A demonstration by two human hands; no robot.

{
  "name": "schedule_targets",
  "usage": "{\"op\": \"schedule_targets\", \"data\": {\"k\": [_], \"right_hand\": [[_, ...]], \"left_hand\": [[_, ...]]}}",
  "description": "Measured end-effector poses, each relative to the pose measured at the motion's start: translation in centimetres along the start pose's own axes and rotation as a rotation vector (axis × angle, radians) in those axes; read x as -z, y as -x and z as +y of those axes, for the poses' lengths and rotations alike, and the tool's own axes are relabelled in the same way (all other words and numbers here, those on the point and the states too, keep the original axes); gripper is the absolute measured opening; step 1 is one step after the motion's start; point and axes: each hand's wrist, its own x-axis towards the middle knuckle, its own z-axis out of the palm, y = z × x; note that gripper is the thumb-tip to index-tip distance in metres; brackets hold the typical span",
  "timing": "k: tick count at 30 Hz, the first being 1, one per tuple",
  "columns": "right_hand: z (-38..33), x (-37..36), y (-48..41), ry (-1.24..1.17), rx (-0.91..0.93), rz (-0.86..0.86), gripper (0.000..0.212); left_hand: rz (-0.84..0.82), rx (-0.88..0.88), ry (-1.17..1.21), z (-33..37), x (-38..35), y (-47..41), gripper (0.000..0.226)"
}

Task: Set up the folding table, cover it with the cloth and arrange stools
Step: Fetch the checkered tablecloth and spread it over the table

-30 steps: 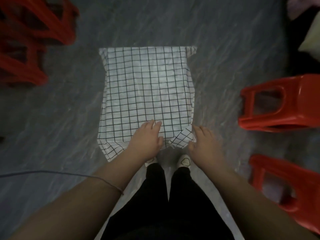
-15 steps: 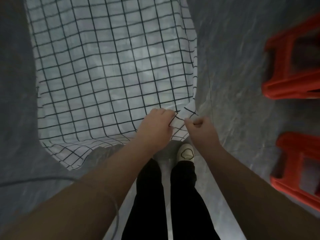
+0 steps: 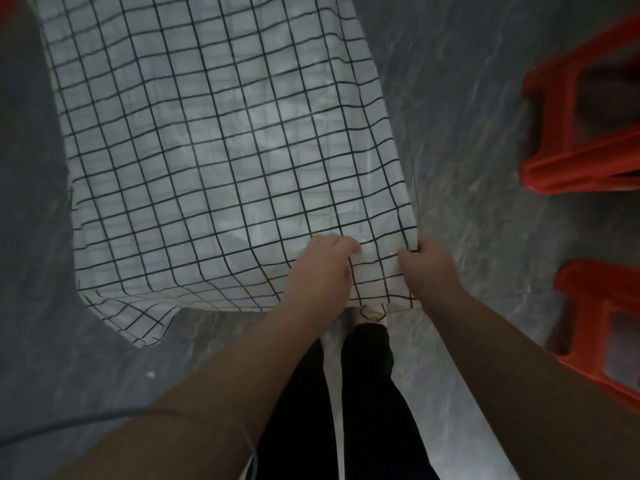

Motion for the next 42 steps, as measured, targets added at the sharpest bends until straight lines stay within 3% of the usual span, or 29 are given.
{"op": "schedule_targets", "data": {"k": [3,5,7,10,12,15,17,19,22,28,35,39,42], "right_hand": [[1.2,0.4,-0.8,-0.020,0.021,-0.009,0.006],[2.3,0.3,-1.3,-0.007,0.018,-0.023,0.003],[3.9,0.0,-1.9,0.030,-0.032,-0.025,0.014],[6.1,-0.6,-3.0,0.240,-0.151,-0.052,0.009],[6.7,-1.2,-3.0,0.357,-0.155,0.022,0.041],[5.3,-2.2,-1.7,0.169,0.281,0.217,0.067],[4.1,-3.1,-1.5,0.061,0.505,0.044,0.083],[3.3,-4.3,-1.6,0.099,0.605,-0.161,0.091],[3.1,-5.9,-2.0,0.141,0.519,-0.234,0.084],[3.4,-7.0,-3.1,0.327,0.303,-0.214,0.037],[4.2,-5.5,-3.0,0.482,0.148,-0.182,0.052],[0.1,-4.9,-0.4,0.398,0.469,0.076,0.077],[-3.9,-5.5,2.6,0.462,0.713,0.095,0.083]], "left_hand": [[0.085,-0.027,-0.276,-1.2,-0.3,-0.8,0.058],[0.088,0.006,-0.340,-1.6,-0.7,-1.1,0.066],[0.090,0.001,-0.375,-2.0,-1.1,-1.2,0.069],[0.101,-0.013,-0.397,-2.8,-1.5,-0.9,0.073],[0.111,-0.018,-0.393,-3.3,-1.7,-0.7,0.074],[0.128,-0.030,-0.360,-3.4,-1.7,-0.7,0.070],[0.138,-0.036,-0.347,-3.2,-1.4,-0.8,0.070],[0.127,-0.013,-0.362,-3.3,-1.1,-1.0,0.076],[0.075,0.043,-0.424,-3.9,-0.8,-1.3,0.085],[0.016,0.032,-0.414,-4.5,-0.6,-1.8,0.089],[-0.001,0.049,-0.348,-5.2,0.4,-0.1,0.089],[-0.015,0.097,-0.311,-6.1,1.8,1.1,0.089],[-0.004,0.142,-0.271,-7.0,3.5,1.7,0.090]]}}
